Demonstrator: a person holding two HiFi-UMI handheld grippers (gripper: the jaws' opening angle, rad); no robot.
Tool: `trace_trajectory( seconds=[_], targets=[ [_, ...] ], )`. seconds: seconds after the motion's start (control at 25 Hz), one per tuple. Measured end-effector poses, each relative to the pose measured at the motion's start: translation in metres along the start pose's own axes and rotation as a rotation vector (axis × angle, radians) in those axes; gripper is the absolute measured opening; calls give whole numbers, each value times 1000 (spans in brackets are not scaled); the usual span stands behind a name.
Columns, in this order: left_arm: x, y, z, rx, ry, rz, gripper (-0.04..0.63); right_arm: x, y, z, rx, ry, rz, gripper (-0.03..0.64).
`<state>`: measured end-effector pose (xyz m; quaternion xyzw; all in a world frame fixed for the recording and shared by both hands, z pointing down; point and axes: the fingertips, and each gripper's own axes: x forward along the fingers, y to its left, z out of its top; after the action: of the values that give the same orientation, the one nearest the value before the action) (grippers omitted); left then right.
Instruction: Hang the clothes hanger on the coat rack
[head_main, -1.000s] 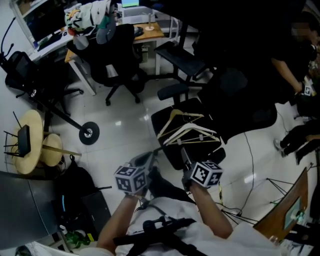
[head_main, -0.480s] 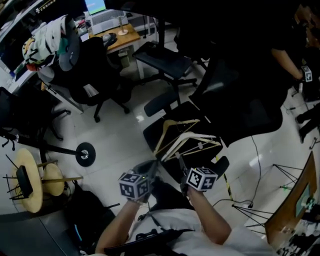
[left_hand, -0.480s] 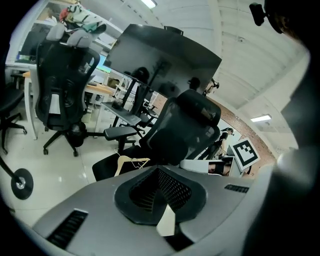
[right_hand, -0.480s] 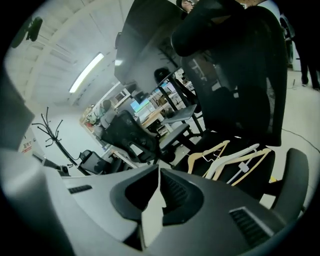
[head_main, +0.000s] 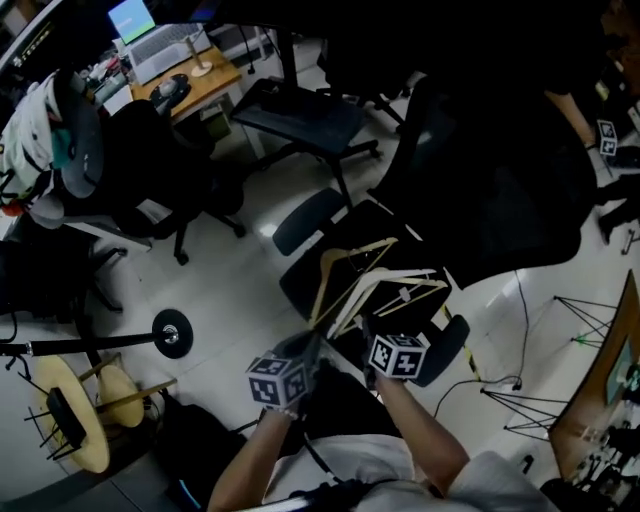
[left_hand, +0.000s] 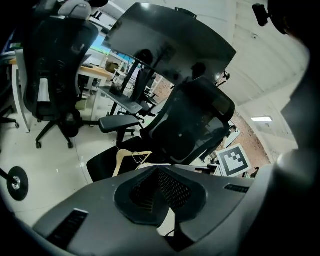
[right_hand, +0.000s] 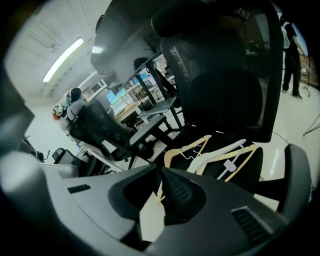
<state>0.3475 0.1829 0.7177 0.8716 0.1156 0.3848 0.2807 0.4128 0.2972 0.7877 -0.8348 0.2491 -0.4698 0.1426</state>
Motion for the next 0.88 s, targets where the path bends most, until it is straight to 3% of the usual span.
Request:
trace_trajectory(
  seconds=[0.2,0.44,0.6,0.88],
  targets=[
    [28,13,-3,10,55,-49,-6,40,-21,-10,14,34,-95,162],
    [82,32,-12,31,135,-126,-6,96,-60,-34,76,54,-227,224],
    [109,45,-22,53,191,-163,-6,129,-83,-43,96,59,-308,235],
    [142,78,-42,26,244,-168,-6,178,-108,-56,123,85,-384,235]
  ],
)
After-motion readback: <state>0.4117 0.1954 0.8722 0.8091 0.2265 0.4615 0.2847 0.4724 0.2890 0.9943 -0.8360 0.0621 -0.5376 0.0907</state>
